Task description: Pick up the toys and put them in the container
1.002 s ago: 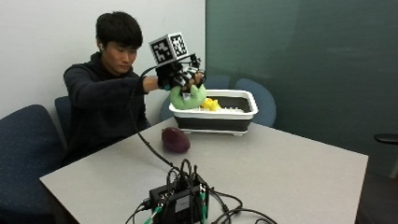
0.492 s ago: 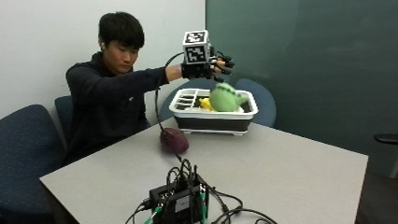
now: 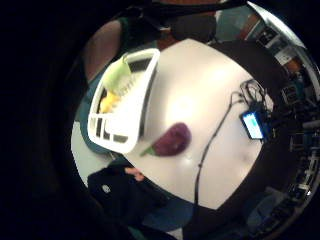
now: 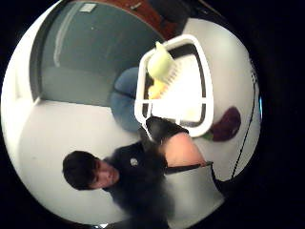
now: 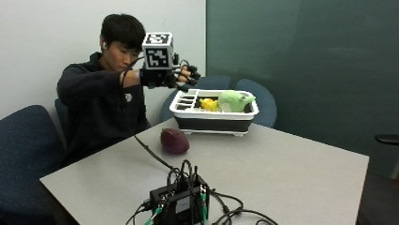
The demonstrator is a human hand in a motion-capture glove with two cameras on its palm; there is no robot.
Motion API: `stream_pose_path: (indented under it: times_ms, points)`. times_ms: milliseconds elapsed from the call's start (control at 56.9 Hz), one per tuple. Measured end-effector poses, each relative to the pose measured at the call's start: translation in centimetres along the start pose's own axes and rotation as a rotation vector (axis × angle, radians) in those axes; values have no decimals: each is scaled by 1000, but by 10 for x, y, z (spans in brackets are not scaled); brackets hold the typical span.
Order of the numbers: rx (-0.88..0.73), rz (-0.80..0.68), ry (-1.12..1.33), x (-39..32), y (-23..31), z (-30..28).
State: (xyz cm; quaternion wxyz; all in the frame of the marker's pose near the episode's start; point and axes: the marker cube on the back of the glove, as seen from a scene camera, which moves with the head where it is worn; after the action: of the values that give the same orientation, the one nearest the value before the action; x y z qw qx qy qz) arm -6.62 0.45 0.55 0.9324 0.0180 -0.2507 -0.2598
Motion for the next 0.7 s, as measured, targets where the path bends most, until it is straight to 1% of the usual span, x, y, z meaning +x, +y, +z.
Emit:
stream_pose_path:
  times_ms: [53,158,264,369,492,580,703]
  points:
    - [-75,25,62,16,11,20]
    - [-278,135,151,56,27,67]
    - [-373,120,131,76,31,108]
    - [-390,144,183,97,24,139]
    - [-422,137,94,101,20,172]
    - [-388,136,59,101,20,180]
    - [-305,121,89,97,19,186]
